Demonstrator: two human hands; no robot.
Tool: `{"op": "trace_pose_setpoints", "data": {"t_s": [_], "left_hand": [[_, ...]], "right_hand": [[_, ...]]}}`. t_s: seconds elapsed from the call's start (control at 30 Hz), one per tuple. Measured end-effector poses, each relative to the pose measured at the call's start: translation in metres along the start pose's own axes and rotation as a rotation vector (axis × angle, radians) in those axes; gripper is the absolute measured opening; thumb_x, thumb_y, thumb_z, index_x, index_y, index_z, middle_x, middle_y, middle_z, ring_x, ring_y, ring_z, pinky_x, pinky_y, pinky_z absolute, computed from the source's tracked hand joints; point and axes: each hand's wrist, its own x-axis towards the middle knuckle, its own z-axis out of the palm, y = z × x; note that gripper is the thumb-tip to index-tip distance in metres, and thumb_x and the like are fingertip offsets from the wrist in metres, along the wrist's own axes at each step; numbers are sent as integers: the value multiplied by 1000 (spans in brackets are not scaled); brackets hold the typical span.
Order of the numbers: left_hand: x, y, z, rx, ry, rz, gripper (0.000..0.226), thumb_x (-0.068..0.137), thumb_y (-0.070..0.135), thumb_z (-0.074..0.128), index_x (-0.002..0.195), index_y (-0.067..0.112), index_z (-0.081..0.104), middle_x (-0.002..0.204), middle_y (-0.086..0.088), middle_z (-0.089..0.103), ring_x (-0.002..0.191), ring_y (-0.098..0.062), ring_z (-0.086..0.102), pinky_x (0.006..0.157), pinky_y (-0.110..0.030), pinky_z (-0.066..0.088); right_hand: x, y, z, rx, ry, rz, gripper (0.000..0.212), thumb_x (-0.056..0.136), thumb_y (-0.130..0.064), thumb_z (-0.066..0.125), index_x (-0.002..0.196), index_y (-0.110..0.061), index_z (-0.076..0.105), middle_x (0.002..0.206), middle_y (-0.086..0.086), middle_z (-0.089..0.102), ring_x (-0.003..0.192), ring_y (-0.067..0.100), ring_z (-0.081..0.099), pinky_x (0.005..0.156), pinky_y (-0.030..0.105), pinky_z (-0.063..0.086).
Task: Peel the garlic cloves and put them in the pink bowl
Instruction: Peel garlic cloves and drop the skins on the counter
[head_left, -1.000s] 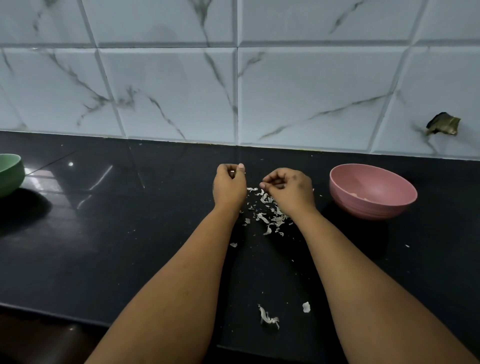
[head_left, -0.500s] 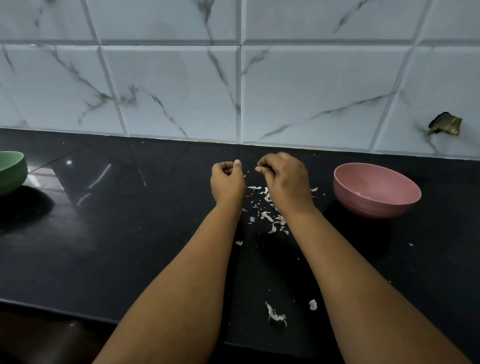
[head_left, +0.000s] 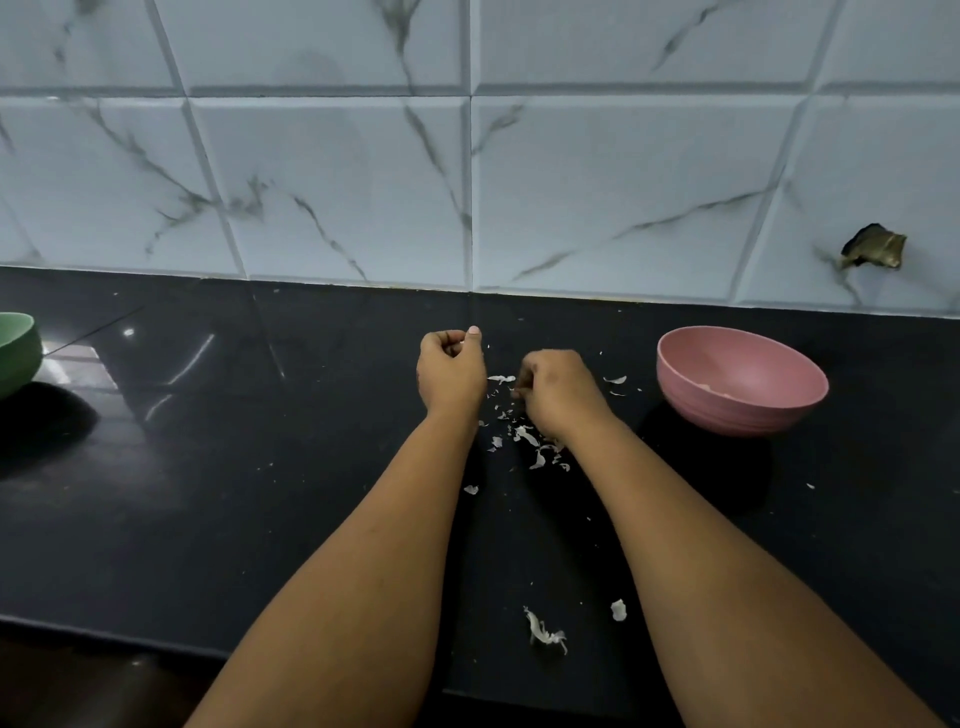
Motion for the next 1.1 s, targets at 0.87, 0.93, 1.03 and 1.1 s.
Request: {"op": "trace_pose_setpoints", "data": {"t_s": [0.87,0.93,1.03,1.1], "left_hand": [[-19,3,6,-254,-478,117,5,88,1,69,93,1,71,86,-12,72,78,-16,69,75,-26,56],[-18,4,5,-228,-480,137,5,91,0,65,93,-2,69,83,-10,71,73,-12,68,72,-23,55],[-16,3,6,-200,-490,134,7,93,-1,61,90,0,68,79,-9,68,69,-11,65,70,-22,54],[-15,3,6,-219,-506,105,9,94,-1,60,89,1,67,79,-10,68,69,-12,64,70,-23,54]], "right_hand": [[-2,2,-13,1716,69,427,11,91,2,59,84,-5,64,70,3,69,64,7,62,64,13,52],[-3,4,-15,1720,16,431,10,91,1,58,86,-4,65,69,2,70,63,7,63,64,13,53],[-4,8,-15,1710,-43,435,9,92,0,58,89,-3,66,69,2,70,65,6,64,66,14,54],[-4,7,-16,1713,-67,438,10,92,0,57,89,-3,66,68,2,69,63,6,64,64,13,54]]}}
